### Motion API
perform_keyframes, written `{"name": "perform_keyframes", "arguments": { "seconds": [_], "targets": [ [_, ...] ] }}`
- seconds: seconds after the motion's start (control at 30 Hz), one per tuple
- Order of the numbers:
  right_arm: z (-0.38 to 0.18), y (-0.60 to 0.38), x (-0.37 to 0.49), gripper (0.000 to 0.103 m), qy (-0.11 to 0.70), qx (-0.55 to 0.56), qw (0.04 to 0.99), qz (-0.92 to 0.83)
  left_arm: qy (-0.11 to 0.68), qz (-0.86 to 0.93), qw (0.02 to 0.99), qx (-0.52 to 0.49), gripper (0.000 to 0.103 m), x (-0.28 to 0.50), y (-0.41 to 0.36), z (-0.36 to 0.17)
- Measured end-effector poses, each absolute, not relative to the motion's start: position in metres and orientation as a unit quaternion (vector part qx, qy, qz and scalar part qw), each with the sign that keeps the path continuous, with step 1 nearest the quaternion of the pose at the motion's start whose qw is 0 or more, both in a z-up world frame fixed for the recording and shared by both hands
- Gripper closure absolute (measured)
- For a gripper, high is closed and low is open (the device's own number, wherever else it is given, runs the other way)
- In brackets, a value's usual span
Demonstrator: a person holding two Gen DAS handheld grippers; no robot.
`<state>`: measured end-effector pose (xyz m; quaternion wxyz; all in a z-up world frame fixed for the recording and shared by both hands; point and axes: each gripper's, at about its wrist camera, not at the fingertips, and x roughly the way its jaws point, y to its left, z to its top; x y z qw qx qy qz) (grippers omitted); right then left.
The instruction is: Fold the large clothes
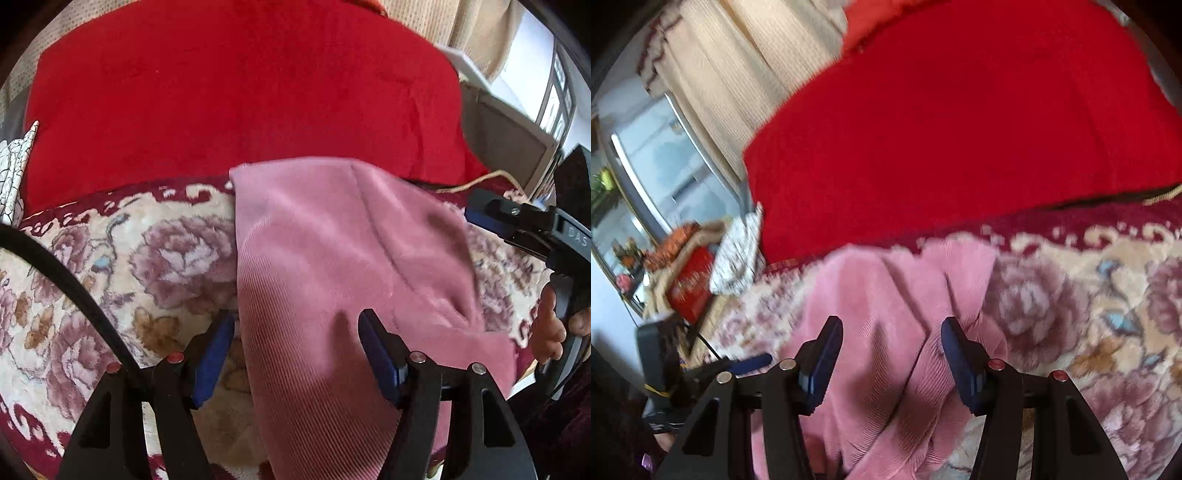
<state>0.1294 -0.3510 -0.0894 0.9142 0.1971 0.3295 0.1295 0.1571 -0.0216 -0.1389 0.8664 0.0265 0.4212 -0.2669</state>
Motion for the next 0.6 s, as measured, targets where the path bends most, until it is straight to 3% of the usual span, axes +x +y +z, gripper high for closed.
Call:
{"name": "perform_keyframes", "arguments": {
  "seconds": [0.27,0.43,0.5,0.6],
  "targets": [
    [-0.054,-0.328,0.104,0.044,0.259,0.187,0.924,0.211,0.415,-0.259,0.872,0.023,0.033,0.156,-0.014,-0.135],
    [-0.100,-0.314,0.141,0.044,0.375,0.180,0.892,0.178,0.467,-0.224,0.854,0.047,0.032,0.167,-0.021,-0.162],
    [-0.137,-0.320,0.161,0.062,0.441,0.207,0.859,0.154,0.469,-0.222,0.854,0.044,0.032,0.169,-0.020,-0.162],
    [-0.136,-0.321,0.160,0.062,0.434,0.204,0.864,0.153,0.460,-0.226,0.857,0.052,0.032,0.167,-0.020,-0.159]
  ]
}}
